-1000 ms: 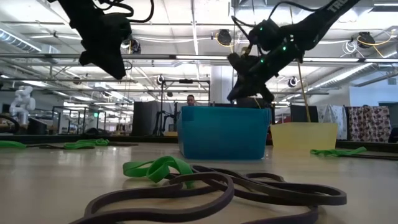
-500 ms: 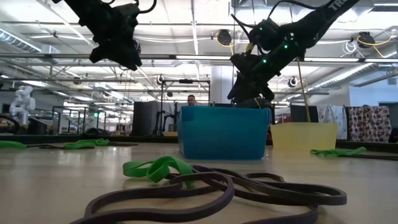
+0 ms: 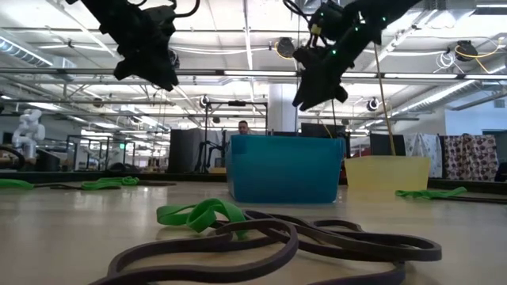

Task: Sort rubber bands into baskets
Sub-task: Put the purple rubber band into the red bin

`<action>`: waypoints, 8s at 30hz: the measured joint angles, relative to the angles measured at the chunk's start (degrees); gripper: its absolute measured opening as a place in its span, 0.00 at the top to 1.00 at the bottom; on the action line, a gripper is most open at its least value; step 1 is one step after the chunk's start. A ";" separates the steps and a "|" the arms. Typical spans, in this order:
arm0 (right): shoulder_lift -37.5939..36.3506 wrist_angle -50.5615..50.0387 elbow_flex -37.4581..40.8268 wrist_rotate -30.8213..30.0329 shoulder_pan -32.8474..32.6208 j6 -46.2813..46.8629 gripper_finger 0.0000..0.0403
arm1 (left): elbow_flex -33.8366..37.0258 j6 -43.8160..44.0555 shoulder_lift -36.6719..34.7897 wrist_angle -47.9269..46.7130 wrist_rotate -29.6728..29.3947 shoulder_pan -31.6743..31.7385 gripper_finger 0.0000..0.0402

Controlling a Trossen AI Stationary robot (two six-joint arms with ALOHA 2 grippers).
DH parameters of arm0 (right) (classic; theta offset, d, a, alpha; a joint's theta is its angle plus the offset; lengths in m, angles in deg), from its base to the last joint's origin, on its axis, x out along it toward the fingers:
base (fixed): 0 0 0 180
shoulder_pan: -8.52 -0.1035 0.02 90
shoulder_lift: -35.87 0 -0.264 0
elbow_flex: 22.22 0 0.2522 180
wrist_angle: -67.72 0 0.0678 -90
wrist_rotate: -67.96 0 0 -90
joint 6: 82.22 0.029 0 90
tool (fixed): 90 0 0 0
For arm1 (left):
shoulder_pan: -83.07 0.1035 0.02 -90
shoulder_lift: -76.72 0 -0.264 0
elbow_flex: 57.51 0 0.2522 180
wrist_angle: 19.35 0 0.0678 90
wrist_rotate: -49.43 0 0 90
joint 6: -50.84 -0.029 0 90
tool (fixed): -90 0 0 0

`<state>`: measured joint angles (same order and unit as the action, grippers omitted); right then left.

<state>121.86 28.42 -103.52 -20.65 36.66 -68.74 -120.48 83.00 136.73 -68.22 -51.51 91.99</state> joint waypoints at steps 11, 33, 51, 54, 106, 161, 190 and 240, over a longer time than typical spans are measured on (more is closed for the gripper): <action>-0.07 1.36 -5.01 13.71 -9.79 -3.71 0.65 | 0.02 0.67 2.63 -8.69 5.18 -4.77 0.73; 1.44 -5.87 -3.69 18.28 -38.13 -9.66 0.65 | 0.04 -5.70 21.15 -11.33 10.71 -10.62 0.73; 20.18 24.47 3.21 12.83 -59.01 -10.21 0.65 | 0.04 -11.86 21.22 -4.44 10.71 -14.69 0.73; 23.82 24.18 1.77 11.94 -59.62 -8.17 0.65 | 0.04 -13.06 21.24 -3.06 10.72 -14.71 0.73; 7.31 12.14 -5.39 7.09 -52.50 7.78 1.00 | 0.02 -19.18 21.20 2.87 10.47 -14.90 0.73; 16.01 6.92 -6.68 2.28 -0.48 -0.80 0.74 | -3.58 -5.13 5.60 7.63 -7.87 -7.43 0.73; 11.58 4.98 -8.88 19.52 -18.88 11.43 0.70 | -1.67 -20.89 27.56 -8.71 -7.37 31.27 0.73; 11.61 5.67 -8.86 18.78 -23.73 12.99 0.70 | 1.97 -19.30 17.40 5.30 14.18 28.31 0.98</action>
<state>133.47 34.09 -112.38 -1.87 12.93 -55.75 -118.52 63.70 154.14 -62.92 -37.34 120.30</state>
